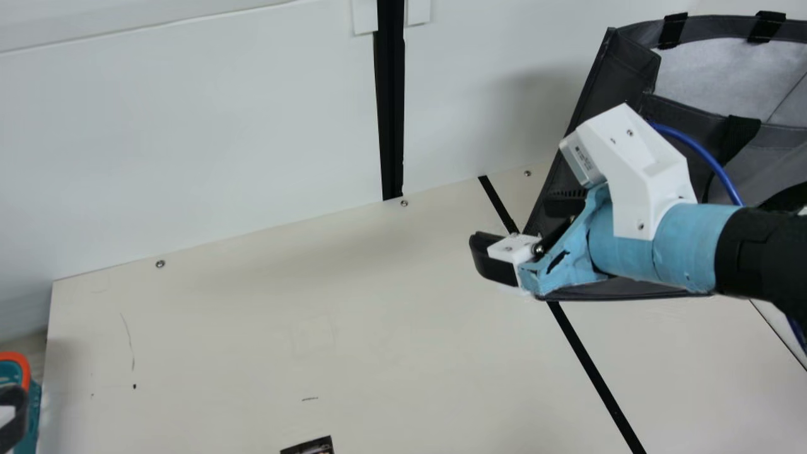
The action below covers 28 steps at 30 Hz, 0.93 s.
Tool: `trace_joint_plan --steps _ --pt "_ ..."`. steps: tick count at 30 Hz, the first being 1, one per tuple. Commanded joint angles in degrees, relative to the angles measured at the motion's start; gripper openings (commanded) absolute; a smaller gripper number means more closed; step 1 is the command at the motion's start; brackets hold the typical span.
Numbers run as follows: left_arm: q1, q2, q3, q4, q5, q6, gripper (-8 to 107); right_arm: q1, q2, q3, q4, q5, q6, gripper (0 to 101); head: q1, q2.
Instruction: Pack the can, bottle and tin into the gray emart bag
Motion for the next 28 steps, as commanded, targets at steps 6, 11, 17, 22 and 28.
trace_joint_plan --steps 6,11,17,22,28 --pt "0.00 0.00 0.00 0.00 0.00 0.00 90 0.00 -0.06 0.39 0.07 -0.07 -0.07 91 -1.30 -0.05" --pt "0.00 0.00 0.00 0.00 0.00 0.00 90 0.00 -0.06 0.39 0.07 -0.07 -0.07 91 -1.30 -0.05" --pt "0.00 0.00 0.00 0.00 0.11 0.00 90 0.00 -0.06 0.39 0.07 -0.07 -0.07 91 -1.30 -0.05" --pt "0.00 0.00 0.00 0.00 0.11 0.00 90 0.00 -0.06 0.39 0.07 -0.07 -0.07 91 -1.30 -0.05" --pt "0.00 0.00 0.00 0.00 0.11 0.00 90 0.00 -0.06 0.39 0.07 -0.07 -0.07 91 -1.30 -0.05"
